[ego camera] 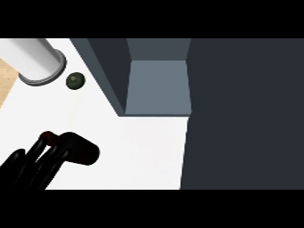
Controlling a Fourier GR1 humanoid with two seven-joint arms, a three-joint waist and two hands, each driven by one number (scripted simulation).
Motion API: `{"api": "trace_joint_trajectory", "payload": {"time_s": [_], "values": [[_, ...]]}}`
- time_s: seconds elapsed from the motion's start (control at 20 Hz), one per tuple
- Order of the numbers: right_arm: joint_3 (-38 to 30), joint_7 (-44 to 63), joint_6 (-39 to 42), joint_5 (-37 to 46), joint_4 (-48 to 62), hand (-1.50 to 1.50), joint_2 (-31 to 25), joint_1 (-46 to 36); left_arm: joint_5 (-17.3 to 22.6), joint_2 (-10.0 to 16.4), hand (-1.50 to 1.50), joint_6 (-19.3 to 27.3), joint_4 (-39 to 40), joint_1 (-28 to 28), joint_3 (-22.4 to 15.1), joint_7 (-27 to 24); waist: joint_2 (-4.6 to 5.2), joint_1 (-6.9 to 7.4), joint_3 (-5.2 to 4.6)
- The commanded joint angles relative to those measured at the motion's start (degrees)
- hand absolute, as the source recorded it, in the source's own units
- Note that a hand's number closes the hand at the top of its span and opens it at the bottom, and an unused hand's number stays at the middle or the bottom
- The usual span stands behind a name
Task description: Pick up the wine, place it into the cabinet and close the cabinet
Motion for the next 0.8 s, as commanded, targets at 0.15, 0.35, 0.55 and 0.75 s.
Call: {"api": "trace_joint_trajectory", "payload": {"time_s": [0.15,0.35,0.55,0.75], "values": [[3.22,8.62,-3.56,1.43,-7.04,-1.50,0.99,-2.04,1.14,-0.76,-1.50,1.14,-10.72,5.01,-3.64,2.66,-0.07,0.21,-0.01],[-1.09,7.80,-2.10,-1.95,-3.72,-1.50,-0.23,-4.34,1.19,-1.48,-1.50,5.26,-12.75,2.43,-5.75,6.53,0.00,0.19,0.04],[-1.54,14.70,-5.26,-1.35,-6.80,-1.50,-0.52,-9.19,-1.91,-1.98,-1.50,7.63,-14.57,3.31,-8.82,7.22,-0.15,0.53,0.02],[-1.94,12.10,-3.67,-2.02,-5.69,-1.50,-0.62,-7.23,-3.36,-2.47,-1.50,9.73,-14.80,2.55,-8.82,6.41,-0.20,0.37,0.07]]}}
